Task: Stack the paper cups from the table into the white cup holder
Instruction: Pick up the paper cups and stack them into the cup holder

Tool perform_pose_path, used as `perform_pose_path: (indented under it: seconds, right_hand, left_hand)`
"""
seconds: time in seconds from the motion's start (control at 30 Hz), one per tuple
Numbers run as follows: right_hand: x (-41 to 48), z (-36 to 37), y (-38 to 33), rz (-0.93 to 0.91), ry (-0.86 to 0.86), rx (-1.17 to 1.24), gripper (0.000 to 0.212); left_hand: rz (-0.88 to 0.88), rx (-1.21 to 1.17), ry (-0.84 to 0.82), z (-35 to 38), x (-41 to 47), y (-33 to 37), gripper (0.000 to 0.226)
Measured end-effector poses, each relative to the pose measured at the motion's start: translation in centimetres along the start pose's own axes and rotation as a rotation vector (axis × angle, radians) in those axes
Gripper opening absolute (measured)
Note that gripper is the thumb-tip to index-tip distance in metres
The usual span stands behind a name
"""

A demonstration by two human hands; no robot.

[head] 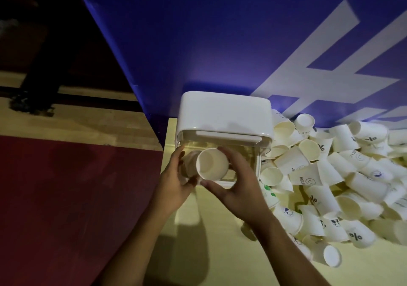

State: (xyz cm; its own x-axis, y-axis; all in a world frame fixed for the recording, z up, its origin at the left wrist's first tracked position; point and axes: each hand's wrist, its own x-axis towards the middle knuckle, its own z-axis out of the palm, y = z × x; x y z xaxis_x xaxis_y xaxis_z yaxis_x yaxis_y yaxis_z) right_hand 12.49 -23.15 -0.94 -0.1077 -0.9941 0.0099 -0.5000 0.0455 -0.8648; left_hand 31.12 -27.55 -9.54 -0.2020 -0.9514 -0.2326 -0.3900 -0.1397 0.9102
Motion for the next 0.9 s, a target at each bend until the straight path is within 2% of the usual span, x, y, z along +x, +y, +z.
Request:
perform_pose_path:
  seconds: [0.13, 0.23, 0.37, 0.5, 0.73, 0.8, 0.9]
  right_hand:
    - [0.9, 1.9, 1.4, 0.034, -0.049, -0.072, 0.081]
    - [1.5, 2.8, 2.4, 0.075, -0.075, -0.128, 0.082]
    - [2.5, 3.9, 3.7, 0.115, -0.150, -0.181, 0.085]
    - [2.7, 4.3, 4.7, 0.184, -0.216, -0.124, 0.088]
    - [3.0, 4.0, 5.2, 0.175, -0.265, -0.117, 0.085]
    - [3.0, 3.6, 4.8, 0.184, -0.294, -0.111, 0.092]
    - [1.7, 1.6, 4.6, 0.188, -0.278, -0.046, 0.103]
  left_hand:
    - [-0.079, -0.178, 0.090, -1.0, -1.2, 1.6, 0.047]
    - [-0.083, -0.224, 0.097, -0.5, -1.0, 2.5, 0.031]
    - [-0.071, -0.093, 0.055, 0.3, -0.2, 2.2, 0.030]
    - [-0.037, 0.050, 0.044, 0.4, -0.4, 1.4, 0.039]
    - [-0.124, 0.003, 0.039, 0.8, -1.0, 1.5, 0.039]
    - [-0.116, 0.024, 0.062, 0.8, -1.1, 1.8, 0.041]
    - [-0.090, 0.061, 0.227, 1.3, -2.4, 2.7, 0.039]
